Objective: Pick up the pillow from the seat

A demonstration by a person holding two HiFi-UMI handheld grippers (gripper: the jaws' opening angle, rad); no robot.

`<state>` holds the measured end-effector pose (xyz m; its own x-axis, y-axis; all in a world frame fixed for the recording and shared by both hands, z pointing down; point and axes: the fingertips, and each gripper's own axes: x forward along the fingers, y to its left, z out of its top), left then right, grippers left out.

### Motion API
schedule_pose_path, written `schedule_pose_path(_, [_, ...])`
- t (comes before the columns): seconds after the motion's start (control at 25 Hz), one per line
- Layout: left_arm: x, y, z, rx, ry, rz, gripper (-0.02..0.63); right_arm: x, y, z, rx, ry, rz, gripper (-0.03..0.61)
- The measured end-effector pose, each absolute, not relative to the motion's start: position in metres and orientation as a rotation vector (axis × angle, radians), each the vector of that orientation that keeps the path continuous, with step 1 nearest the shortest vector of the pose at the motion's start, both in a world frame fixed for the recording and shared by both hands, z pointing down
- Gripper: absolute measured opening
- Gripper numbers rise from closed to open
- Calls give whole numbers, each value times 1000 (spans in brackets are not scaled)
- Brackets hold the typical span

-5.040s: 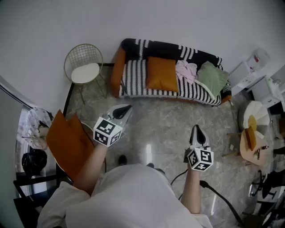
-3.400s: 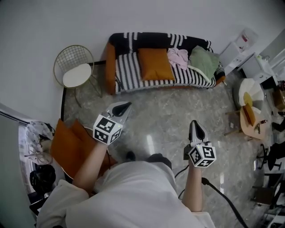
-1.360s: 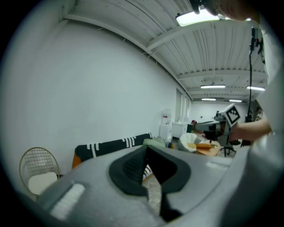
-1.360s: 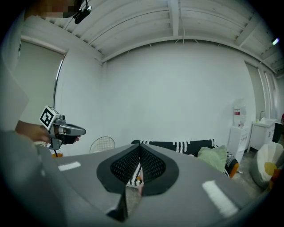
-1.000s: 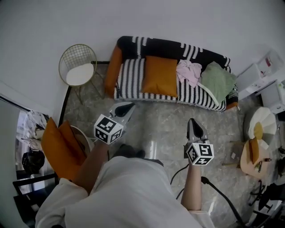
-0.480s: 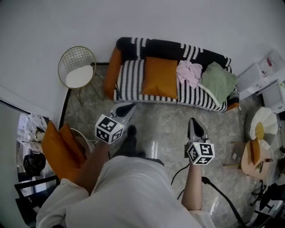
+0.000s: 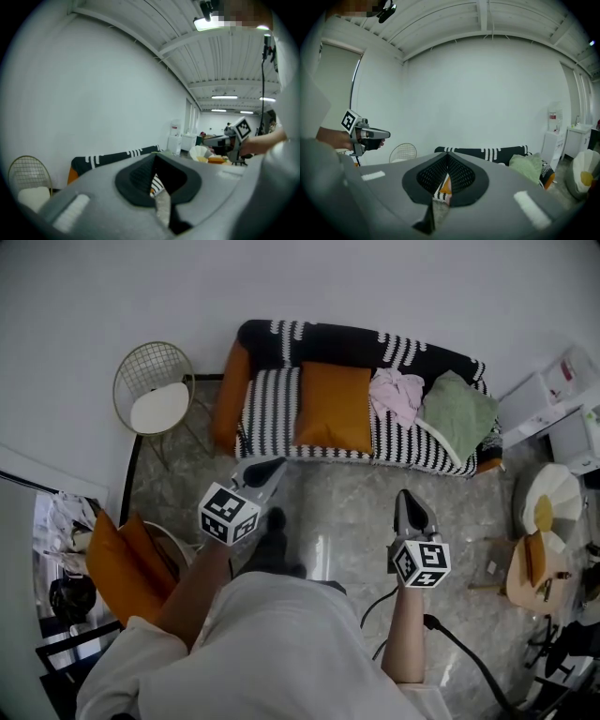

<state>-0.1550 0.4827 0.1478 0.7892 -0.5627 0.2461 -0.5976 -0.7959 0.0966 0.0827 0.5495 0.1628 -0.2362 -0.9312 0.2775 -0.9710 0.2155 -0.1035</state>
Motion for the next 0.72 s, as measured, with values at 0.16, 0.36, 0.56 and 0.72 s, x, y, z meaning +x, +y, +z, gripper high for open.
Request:
schedule_pose_path(0.16, [-155, 445, 149, 2814, -905, 304, -1, 84, 517, 163, 1854, -2307, 398, 6])
schedule_pose_path(0.36, [-157, 393, 154, 2804, -889, 317, 0, 76, 468, 165, 1846, -2296, 401, 6])
schedule_pose_path(0.56, [-163, 344, 156, 2803, -864, 341, -2, 64, 420, 160, 1844, -2283, 397, 5])
schedule_pose_path(0.72, [-175, 306, 157, 2802, -842, 362, 0, 51, 384, 160, 1847, -2269, 400, 5])
